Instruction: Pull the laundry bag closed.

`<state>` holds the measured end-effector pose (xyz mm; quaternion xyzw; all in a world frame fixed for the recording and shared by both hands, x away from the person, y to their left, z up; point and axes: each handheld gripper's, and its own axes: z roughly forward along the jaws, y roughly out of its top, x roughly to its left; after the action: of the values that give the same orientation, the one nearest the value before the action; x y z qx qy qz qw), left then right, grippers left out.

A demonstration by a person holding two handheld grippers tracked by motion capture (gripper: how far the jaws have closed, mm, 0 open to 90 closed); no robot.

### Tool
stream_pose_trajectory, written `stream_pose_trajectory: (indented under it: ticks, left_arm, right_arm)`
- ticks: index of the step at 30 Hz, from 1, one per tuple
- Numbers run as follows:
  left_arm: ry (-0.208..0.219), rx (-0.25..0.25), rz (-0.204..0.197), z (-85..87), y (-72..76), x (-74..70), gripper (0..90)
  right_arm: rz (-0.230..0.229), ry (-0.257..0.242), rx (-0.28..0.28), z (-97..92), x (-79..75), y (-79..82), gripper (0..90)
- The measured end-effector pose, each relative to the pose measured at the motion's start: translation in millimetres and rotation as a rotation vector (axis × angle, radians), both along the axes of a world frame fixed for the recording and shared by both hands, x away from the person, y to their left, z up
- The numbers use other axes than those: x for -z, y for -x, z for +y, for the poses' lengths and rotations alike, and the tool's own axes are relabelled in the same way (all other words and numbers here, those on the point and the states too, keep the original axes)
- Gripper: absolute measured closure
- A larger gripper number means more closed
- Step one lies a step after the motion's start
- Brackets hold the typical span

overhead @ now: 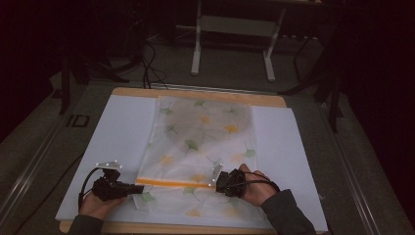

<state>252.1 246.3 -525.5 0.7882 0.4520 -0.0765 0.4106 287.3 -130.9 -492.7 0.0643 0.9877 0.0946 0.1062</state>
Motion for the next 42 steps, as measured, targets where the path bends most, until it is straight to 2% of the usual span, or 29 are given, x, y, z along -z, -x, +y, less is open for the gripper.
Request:
stream_pose_trajectory:
  ticks: [6, 20, 25, 27, 30, 35, 42]
  left_arm:
    - [0.001, 0.002, -0.001, -0.1, 0.2, -0.3, 88.5]
    - [0.000, 0.001, -0.001, 0.1, 0.3, -0.2, 88.6]
    - [0.001, 0.005, 0.001, 0.1, 0.0, 0.1, 88.6]
    - [0.001, 0.005, 0.001, 0.1, 0.0, 0.1, 88.5]
    - [0.003, 0.000, 0.000, 0.7, 0.1, 0.0, 88.6]
    - [0.003, 0.003, -0.001, 0.3, 0.1, 0.0, 88.5]
    - [0.006, 0.001, -0.002, 0.3, 0.1, -0.3, 88.5]
  right_arm:
    - [-0.005, -0.017, 0.000, -4.2, -0.7, -0.2, 85.7]
    - [-0.001, -0.017, 0.037, -21.4, -0.2, -0.7, 86.3]
    - [-0.002, -0.023, 0.044, -26.8, -0.1, -0.9, 89.7]
    - [0.002, -0.023, 0.048, -27.2, -0.4, -0.5, 89.7]
    - [-0.021, -0.011, 0.039, -24.8, 0.0, 1.9, 90.0]
    - [-0.019, -0.025, 0.041, -28.2, -2.3, -0.1, 90.0]
    - [-0.014, -0.020, 0.044, -32.7, -1.3, 0.3, 90.0]
